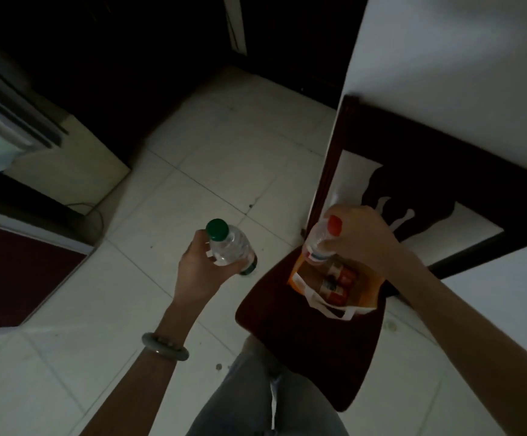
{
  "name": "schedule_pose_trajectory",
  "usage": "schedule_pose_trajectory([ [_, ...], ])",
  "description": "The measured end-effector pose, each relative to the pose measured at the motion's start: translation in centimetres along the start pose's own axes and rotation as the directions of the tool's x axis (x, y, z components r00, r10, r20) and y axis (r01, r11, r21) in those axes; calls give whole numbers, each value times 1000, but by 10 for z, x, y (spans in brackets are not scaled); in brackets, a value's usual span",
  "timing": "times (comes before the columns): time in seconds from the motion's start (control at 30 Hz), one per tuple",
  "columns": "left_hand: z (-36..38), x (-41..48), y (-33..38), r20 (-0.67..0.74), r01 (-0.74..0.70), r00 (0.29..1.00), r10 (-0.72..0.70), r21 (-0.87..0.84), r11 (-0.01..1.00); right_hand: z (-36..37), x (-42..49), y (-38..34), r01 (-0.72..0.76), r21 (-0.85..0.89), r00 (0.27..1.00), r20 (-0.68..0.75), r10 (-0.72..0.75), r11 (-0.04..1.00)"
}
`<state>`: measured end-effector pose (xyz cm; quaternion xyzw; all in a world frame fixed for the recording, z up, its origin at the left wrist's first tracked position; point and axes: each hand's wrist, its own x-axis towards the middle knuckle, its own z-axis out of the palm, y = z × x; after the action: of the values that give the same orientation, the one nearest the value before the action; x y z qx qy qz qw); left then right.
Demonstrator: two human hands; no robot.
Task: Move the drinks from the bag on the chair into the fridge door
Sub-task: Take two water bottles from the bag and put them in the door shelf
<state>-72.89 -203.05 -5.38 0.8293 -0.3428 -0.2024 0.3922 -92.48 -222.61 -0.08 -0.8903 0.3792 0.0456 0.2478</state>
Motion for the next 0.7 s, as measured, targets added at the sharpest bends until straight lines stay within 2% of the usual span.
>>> schedule_pose_trajectory([
  [0.17,-57,-12,2,-70,-38,997,35,-45,998,-40,-19,-66,67,173,982,-185,-34,983],
  [0.3,-111,-22,-3,-137,-72,988,66,-40,997,-43,-19,-133,214,239,948,-283,-143,947],
  [0.43,-171,-37,-24,-195,-92,978,80,-57,994,-30,-16,-201,320,234,918,-315,-239,918],
  [0.7,-311,-61,-87,-315,-78,947,62,-39,996,20,-5,-360,500,431,865,-293,-408,751],
])
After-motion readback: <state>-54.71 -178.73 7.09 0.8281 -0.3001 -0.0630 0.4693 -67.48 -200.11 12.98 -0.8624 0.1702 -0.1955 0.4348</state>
